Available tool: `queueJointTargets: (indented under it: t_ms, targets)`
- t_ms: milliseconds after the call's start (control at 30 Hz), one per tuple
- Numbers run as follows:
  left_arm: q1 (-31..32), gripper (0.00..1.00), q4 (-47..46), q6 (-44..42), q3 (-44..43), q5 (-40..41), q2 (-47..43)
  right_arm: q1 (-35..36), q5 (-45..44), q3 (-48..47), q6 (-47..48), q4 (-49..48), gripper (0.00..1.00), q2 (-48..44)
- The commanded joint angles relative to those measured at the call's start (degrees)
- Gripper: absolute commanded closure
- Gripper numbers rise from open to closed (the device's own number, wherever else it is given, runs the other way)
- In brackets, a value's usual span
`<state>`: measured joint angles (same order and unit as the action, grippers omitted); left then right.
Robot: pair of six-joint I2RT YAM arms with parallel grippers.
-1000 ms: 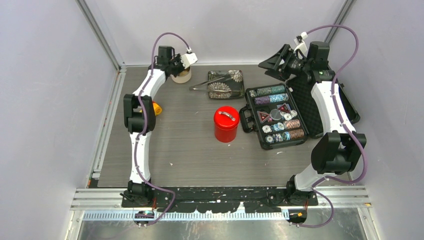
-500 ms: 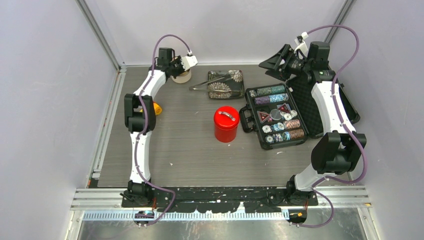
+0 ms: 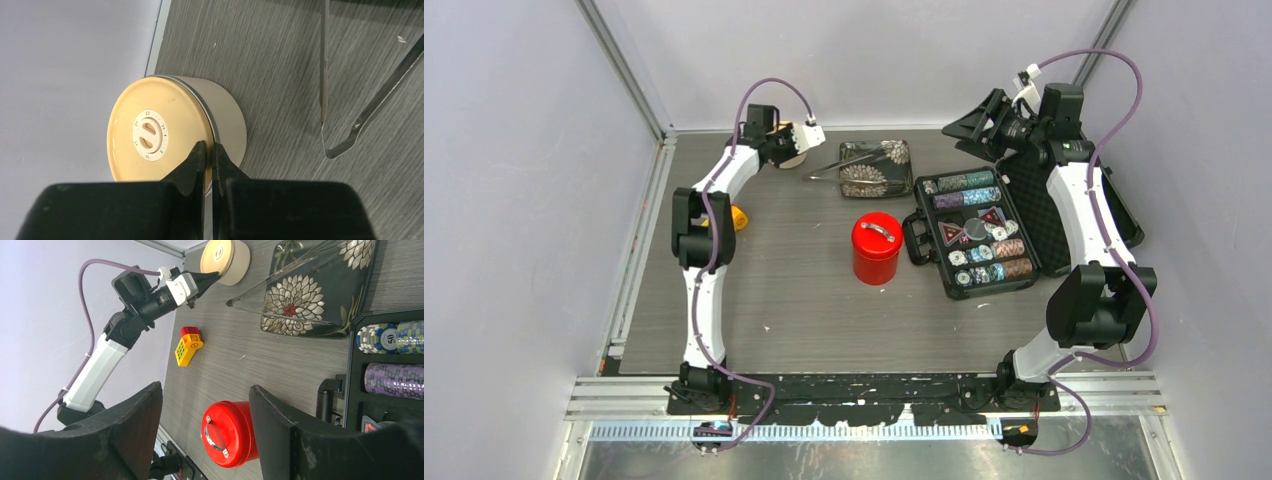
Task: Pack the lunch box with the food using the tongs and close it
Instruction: Close the box lid on the packing box, then move the packing box to the center of the board.
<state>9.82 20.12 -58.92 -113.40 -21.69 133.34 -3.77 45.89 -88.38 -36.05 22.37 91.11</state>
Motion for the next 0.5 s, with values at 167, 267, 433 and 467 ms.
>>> queueJointTargets:
  t_ms: [167, 267, 433, 467]
  targets:
    - [0.28, 1.00, 7.86, 1.06, 3.41, -2.98, -4.78, -0.21, -0.36, -1.58, 1.54, -1.41, 0.32, -1.93]
    - [0.29, 1.00, 9.96, 1.49, 4.75, -3.78, -6.46, -0.18, -0.35, -1.67, 1.51, -1.45, 0.32, -1.86]
    - [-0.17, 1.00, 11.46, 2.29, 8.91, -3.30, -9.95, -0.18, -0.45, -1.67, 1.61, -1.50, 0.32, -1.98]
    - [-0.30, 1.00, 12.03, 2.31, 9.97, -3.54, -10.93, -0.18, -0.41, -1.63, 1.58, -1.52, 0.32, -1.97]
